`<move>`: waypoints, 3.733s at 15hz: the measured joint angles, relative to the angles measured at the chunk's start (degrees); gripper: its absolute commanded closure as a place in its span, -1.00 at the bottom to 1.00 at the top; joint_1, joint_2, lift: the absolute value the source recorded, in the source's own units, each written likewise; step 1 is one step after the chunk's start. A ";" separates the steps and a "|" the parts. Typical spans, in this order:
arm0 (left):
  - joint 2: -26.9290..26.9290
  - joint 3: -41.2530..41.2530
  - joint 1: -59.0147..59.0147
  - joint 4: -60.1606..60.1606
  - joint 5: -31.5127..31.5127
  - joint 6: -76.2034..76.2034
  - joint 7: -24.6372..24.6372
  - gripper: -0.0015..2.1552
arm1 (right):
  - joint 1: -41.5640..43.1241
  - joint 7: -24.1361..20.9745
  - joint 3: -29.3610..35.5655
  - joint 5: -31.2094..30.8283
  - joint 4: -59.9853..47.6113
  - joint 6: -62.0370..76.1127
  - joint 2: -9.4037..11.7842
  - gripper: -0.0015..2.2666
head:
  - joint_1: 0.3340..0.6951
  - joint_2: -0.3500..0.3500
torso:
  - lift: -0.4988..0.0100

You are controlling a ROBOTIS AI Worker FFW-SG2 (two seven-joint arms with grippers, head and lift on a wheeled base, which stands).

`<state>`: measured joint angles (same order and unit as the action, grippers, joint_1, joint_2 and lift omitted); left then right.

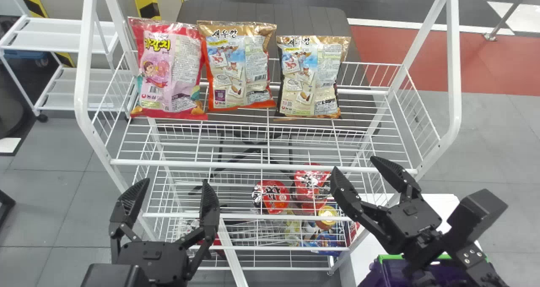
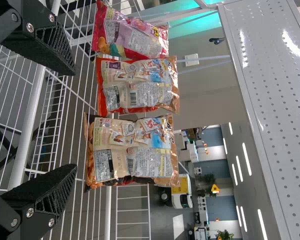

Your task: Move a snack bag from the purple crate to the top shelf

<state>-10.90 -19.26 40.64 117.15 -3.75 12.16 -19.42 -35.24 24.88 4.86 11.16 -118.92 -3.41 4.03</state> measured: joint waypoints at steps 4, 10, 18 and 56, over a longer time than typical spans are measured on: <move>-0.16 0.04 -0.12 0.21 -0.03 0.02 -0.06 -0.87 | 0.08 0.00 -0.15 0.00 -0.08 0.11 -0.06 -0.84 | 1.00 -0.23 | 0.96; -0.24 -0.04 0.14 0.61 -0.17 0.32 -0.19 -0.87 | -0.22 0.52 0.18 0.28 -0.32 0.11 0.01 -0.84 | 1.00 -0.24 | 0.96; -0.17 -0.23 0.23 0.55 -0.47 0.33 -0.44 -0.87 | -0.81 1.82 0.80 1.12 -0.79 -0.59 0.00 -0.84 | 1.00 -0.25 | 0.88; 0.18 0.37 -4.52 -4.55 0.14 0.36 -1.49 -0.87 | -2.11 4.70 4.42 1.64 -1.43 -5.37 -0.43 -0.84 | 1.00 -0.29 | 0.29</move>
<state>-10.72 -18.89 36.12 112.60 -3.60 12.52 -20.92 -37.35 29.57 9.28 12.80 -120.35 -8.78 3.60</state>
